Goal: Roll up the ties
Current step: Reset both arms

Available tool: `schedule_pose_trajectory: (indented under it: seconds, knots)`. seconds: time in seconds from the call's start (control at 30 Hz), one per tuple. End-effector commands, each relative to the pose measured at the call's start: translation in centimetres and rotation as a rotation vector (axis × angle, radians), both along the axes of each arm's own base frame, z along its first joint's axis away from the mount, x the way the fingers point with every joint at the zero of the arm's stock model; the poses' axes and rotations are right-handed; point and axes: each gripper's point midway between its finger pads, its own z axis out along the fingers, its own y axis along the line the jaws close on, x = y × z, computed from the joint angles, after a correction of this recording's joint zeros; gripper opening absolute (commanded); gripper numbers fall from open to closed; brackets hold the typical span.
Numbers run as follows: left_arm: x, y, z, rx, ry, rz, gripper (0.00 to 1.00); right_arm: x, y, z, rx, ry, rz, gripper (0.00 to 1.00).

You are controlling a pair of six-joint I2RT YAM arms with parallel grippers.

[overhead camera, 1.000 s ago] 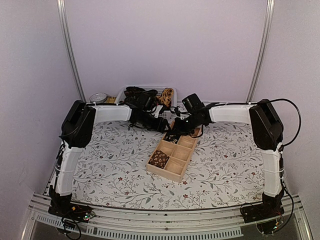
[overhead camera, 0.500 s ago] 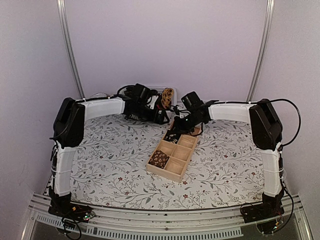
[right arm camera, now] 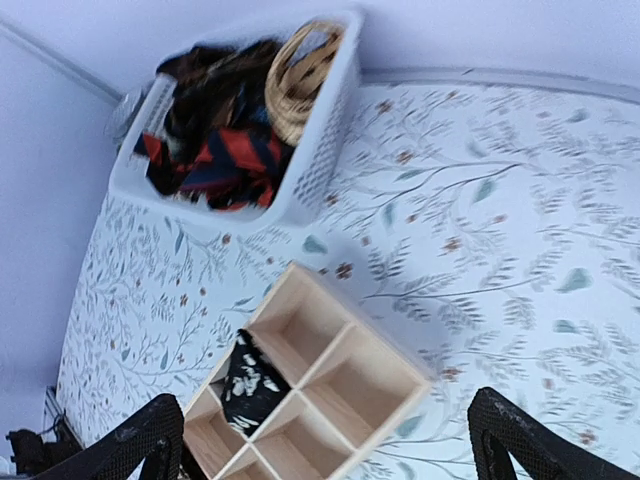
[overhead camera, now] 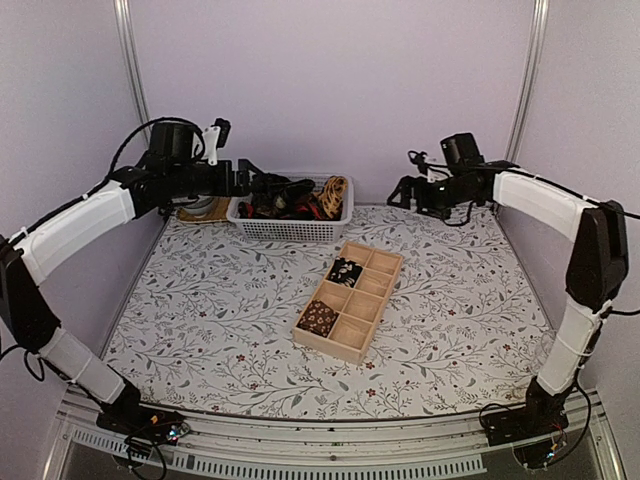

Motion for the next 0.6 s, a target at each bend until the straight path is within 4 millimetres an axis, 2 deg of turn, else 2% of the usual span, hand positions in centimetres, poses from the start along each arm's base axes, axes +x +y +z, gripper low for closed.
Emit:
schedule_pose_trajectory:
  seconds: [0.0,0.13,0.17,0.23,0.3,0.43,0.57]
  knots:
    - [-1.1,6.7,-2.0,0.035,-0.006,0.203,1.0,-2.2,-10.4,6.0,-0.013,-0.175,-0.191,1.0]
    - [-2.5,11.8,-4.0,0.115,-0.022,0.335,1.0,-2.9,-20.5,2.1,-0.145,-0.247,-0.495,1.0]
    - [-3.0,12.0,-5.5,0.176,-0.027,0.306,1.0,-3.4,-22.7,1.7,-0.173,-0.29,-0.573,1.0]
    - [-3.8,13.0,-7.7,0.277,-0.047,0.299,1.0,-4.1,-25.6,0.3,-0.203,-0.343,-0.69,1.0]
    - [-4.5,14.6,-9.1,0.291,-0.067,0.345,1.0,-4.8,-26.8,-1.1,-0.206,-0.397,-0.751,1.0]
    - [-6.0,17.5,-10.8,0.233,-0.177,0.396,1.0,-6.3,-26.1,-4.1,-0.211,-0.567,-0.683,1.0]
    - [-7.2,20.7,-12.1,0.128,-0.295,0.468,1.0,-7.1,-26.7,-5.2,-0.238,-0.649,-0.708,1.0]
